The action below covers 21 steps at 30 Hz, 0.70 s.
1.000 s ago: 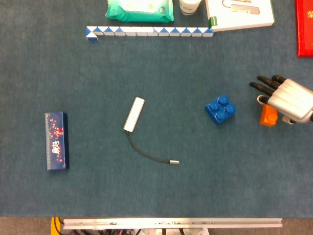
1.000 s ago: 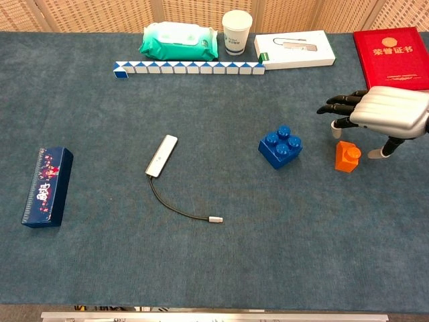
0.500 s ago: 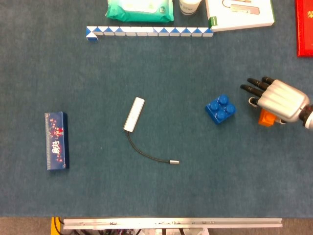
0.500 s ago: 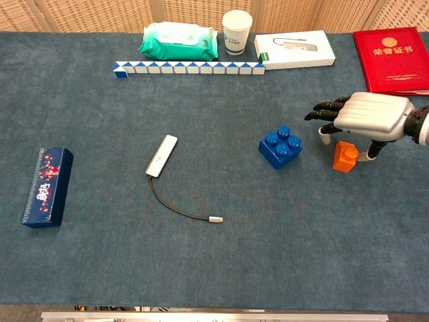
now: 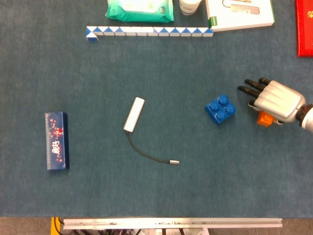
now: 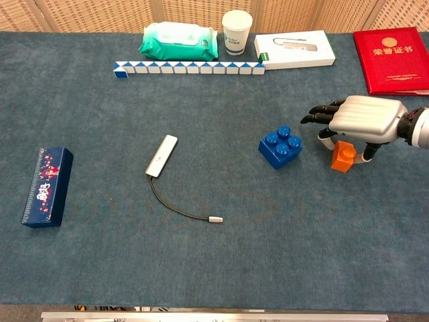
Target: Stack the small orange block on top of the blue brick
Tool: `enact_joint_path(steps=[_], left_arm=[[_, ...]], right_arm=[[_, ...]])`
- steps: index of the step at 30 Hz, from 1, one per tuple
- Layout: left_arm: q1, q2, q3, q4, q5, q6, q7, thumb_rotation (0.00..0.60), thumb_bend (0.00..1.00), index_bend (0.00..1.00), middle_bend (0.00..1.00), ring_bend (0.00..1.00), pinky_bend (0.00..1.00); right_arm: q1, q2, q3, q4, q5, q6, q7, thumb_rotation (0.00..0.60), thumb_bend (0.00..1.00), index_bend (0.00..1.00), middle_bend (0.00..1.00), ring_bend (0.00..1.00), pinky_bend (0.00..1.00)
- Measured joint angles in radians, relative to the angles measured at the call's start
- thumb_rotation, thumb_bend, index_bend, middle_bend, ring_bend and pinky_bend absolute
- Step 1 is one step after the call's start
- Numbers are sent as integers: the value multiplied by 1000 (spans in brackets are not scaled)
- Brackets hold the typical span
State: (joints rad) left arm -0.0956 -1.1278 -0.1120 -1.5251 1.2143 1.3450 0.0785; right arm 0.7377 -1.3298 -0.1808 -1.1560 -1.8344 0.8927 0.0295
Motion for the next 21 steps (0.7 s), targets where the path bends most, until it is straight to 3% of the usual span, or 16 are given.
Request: enact_joint_path(steps=[9, 21], left_arm=[[0, 1, 1, -3, 1, 1, 1, 600, 49, 385, 395, 294, 449], [-2, 4, 1, -5, -4, -6, 1, 600, 49, 385, 394, 294, 449]], right_arm=[[-8, 2, -3, -5, 19, 10, -11, 600, 132, 665, 125, 11, 216], [-14, 22, 3, -38, 39, 35, -2, 600, 133, 695, 138, 11, 216]])
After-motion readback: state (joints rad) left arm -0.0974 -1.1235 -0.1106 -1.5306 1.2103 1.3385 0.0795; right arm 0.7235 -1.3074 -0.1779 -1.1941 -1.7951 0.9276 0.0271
